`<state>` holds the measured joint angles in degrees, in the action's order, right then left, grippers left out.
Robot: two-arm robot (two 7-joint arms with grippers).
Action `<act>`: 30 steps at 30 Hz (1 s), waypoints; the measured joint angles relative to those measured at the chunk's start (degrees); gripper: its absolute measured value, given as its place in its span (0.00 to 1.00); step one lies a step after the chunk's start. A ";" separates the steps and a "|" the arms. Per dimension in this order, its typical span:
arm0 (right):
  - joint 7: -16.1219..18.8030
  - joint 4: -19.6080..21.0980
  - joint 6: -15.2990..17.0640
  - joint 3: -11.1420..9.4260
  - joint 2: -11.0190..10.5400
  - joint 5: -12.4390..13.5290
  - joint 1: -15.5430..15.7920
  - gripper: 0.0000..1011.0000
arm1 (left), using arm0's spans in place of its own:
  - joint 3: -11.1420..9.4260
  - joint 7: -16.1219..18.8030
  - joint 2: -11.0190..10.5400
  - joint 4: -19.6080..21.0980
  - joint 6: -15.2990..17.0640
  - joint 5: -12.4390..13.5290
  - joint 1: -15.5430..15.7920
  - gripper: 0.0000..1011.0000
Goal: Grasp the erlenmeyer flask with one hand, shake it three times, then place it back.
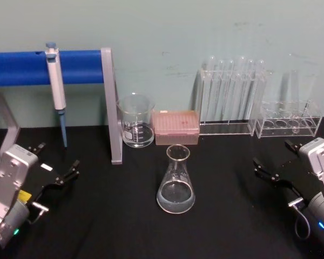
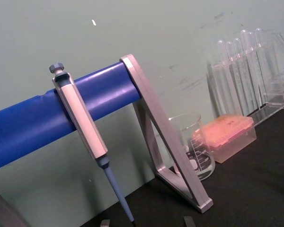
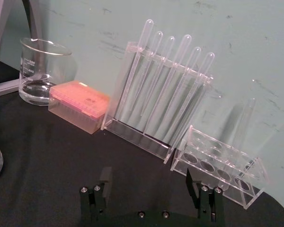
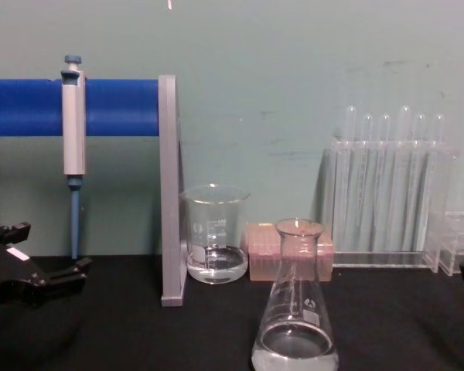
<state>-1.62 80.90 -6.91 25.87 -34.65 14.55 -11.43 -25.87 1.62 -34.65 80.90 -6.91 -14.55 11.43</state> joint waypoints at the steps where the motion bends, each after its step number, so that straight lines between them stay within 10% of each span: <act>1: 0.00 0.00 0.00 0.00 0.00 0.00 0.00 0.99 | 0.00 0.00 0.00 0.00 0.00 0.00 0.00 0.99; 23: 0.02 0.00 -0.02 -0.03 0.01 -0.01 0.00 0.99 | 0.00 0.00 0.00 0.00 0.00 0.00 0.00 0.99; 30: 5.15 0.98 -3.00 -2.21 -0.89 2.95 1.36 0.99 | 0.00 0.00 0.00 0.00 0.00 0.00 0.00 0.99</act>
<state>3.53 81.88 -9.91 23.66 -35.54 17.50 -10.07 -25.86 1.62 -34.64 80.90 -6.91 -14.55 11.43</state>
